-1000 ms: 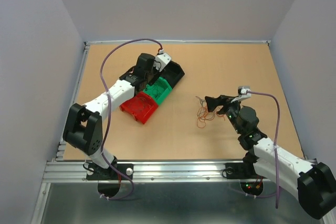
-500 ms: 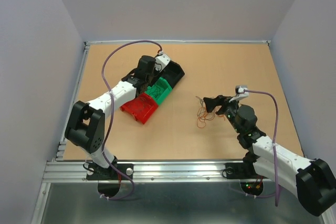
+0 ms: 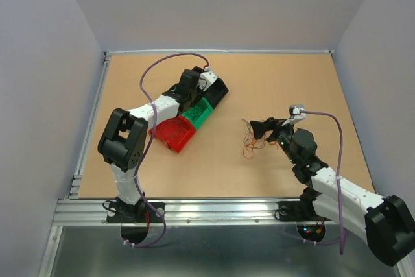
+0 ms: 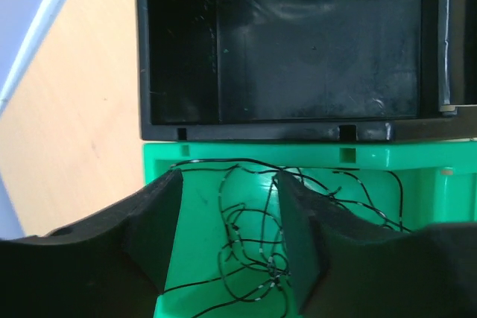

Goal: Untangle the cables

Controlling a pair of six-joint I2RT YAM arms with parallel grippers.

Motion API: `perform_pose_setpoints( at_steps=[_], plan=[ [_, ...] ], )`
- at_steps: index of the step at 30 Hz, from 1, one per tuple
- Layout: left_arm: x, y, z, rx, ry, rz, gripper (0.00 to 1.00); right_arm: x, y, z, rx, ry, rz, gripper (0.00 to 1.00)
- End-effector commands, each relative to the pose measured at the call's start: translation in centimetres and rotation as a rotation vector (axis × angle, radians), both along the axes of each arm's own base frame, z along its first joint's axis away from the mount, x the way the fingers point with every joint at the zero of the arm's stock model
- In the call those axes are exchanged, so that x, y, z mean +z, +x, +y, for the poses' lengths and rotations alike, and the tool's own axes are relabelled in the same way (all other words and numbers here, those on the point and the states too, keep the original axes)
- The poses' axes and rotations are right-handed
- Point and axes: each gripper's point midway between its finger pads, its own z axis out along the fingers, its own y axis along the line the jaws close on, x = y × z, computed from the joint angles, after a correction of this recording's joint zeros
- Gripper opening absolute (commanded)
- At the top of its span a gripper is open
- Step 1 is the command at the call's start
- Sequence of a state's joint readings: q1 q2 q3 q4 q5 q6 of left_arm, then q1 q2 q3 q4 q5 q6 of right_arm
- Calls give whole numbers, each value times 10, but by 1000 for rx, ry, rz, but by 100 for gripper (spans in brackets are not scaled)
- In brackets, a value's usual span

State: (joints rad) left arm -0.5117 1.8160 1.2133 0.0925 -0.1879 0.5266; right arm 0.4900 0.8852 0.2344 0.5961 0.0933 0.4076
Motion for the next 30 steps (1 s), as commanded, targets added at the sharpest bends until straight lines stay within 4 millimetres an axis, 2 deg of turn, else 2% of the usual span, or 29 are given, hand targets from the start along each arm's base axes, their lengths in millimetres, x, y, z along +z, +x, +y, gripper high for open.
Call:
perform_pose_setpoints(
  at_steps=[1, 3, 4, 5, 10, 18, 19, 20, 22, 24, 25, 30],
  plan=[
    [25, 21, -7, -8, -40, -59, 44, 37, 8, 4, 10, 21, -88, 96],
    [23, 20, -3, -4, -42, -52, 27, 37, 9, 2, 2, 20, -89, 96],
    [25, 18, 3, 11, -40, -54, 7, 37, 8, 2, 2, 21, -90, 96],
    [27, 17, 7, 21, -42, -59, 1, 37, 8, 2, 2, 19, -91, 96],
    [42, 2, 21, 34, -80, -91, 0, 38, 8, 2, 4, 19, -94, 96],
    [41, -11, 23, 8, -96, -59, 0, 35, 11, 5, 12, 13, -79, 96],
    [43, -11, 21, -1, -108, -65, 3, 35, 11, 6, 13, 12, -77, 96],
    [43, -11, 21, -5, -112, -66, 10, 34, 12, 6, 13, 11, -75, 96],
    [44, -10, 22, -8, -128, -68, 29, 33, 12, 6, 15, 10, -73, 96],
    [46, -8, 19, -21, -159, -69, 37, 33, 12, 7, 15, 8, -72, 96],
    [47, -7, 19, -20, -173, -72, 45, 33, 13, 7, 15, 10, -72, 96],
    [58, 17, 19, -4, -213, -127, 57, 32, 15, 11, 29, 6, -67, 96]
  ],
)
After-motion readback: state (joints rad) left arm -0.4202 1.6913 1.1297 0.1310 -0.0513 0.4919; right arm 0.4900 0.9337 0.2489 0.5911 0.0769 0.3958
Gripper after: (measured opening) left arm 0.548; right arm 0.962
